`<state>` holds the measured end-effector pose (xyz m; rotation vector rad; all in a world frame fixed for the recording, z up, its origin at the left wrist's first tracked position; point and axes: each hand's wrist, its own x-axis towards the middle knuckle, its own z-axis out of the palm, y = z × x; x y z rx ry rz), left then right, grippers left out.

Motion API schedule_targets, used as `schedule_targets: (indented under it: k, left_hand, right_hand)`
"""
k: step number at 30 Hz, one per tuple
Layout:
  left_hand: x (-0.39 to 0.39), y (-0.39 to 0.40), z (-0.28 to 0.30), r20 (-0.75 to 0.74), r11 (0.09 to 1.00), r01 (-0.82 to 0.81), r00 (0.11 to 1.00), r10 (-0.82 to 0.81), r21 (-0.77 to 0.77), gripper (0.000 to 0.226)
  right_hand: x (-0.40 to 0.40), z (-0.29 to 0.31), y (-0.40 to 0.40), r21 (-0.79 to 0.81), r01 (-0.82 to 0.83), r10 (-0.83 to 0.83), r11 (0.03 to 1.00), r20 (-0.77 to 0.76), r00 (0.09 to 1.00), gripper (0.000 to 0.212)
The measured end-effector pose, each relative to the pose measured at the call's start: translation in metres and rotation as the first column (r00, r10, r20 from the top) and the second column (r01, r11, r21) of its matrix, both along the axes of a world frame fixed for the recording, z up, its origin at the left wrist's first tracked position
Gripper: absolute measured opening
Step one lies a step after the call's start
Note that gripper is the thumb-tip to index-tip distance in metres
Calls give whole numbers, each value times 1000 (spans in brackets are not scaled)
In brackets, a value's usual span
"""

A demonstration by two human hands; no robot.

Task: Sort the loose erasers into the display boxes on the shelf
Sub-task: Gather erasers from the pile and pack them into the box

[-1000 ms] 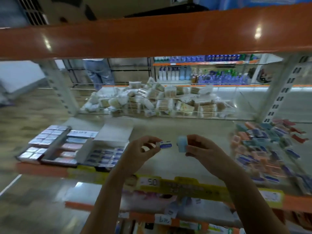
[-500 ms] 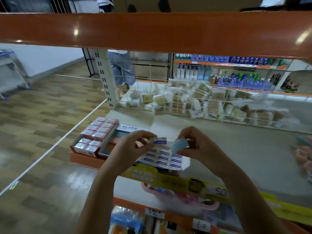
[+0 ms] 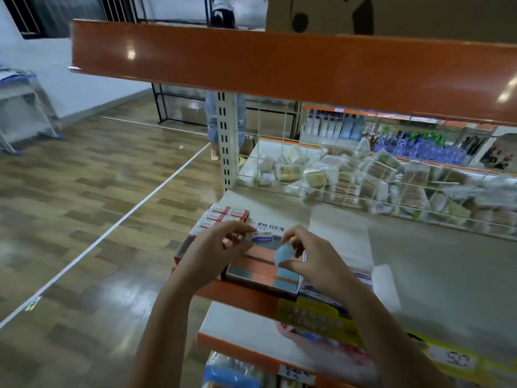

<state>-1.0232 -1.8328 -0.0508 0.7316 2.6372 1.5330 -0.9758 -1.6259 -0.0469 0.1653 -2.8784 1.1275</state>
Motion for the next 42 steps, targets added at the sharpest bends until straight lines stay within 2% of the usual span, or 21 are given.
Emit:
schedule_targets:
  k: [10, 15, 24, 30, 34, 39, 42]
  left_hand:
    - [24, -35, -12, 50, 984, -175, 984, 174, 30, 34]
    - [27, -45, -15, 68, 973, -229, 972, 227, 33, 32]
    - [-10, -66, -16, 48, 984, -179, 982, 180, -18, 30]
    - [-38, -90, -13, 55, 996, -79, 995, 81, -41, 21]
    - [-51, -94, -9, 76, 999, 11, 997, -8, -42, 25]
    - [-59, -90, -6, 80, 994, 99, 992, -96, -35, 22]
    - [-63, -88, -9, 69, 986, 160, 985, -156, -45, 25]
  right_hand:
    - [-27, -21, -26, 343, -77, 89, 936, -21, 996, 33]
    - [-35, -32, -37, 535, -37, 83, 844, -62, 995, 39]
    - [-50, -29, -61, 475, -59, 81, 878, -26, 996, 38]
    - [-49, -34, -75, 408, 38, -36, 912, -14, 999, 37]
    - [-39, -36, -79, 364, 148, -148, 920, -29, 989, 29]
    - [-33, -32, -86, 347, 216, -210, 912, -55, 976, 22]
    - [-32, -34, -92, 342, 256, -265, 904, -20, 964, 22]
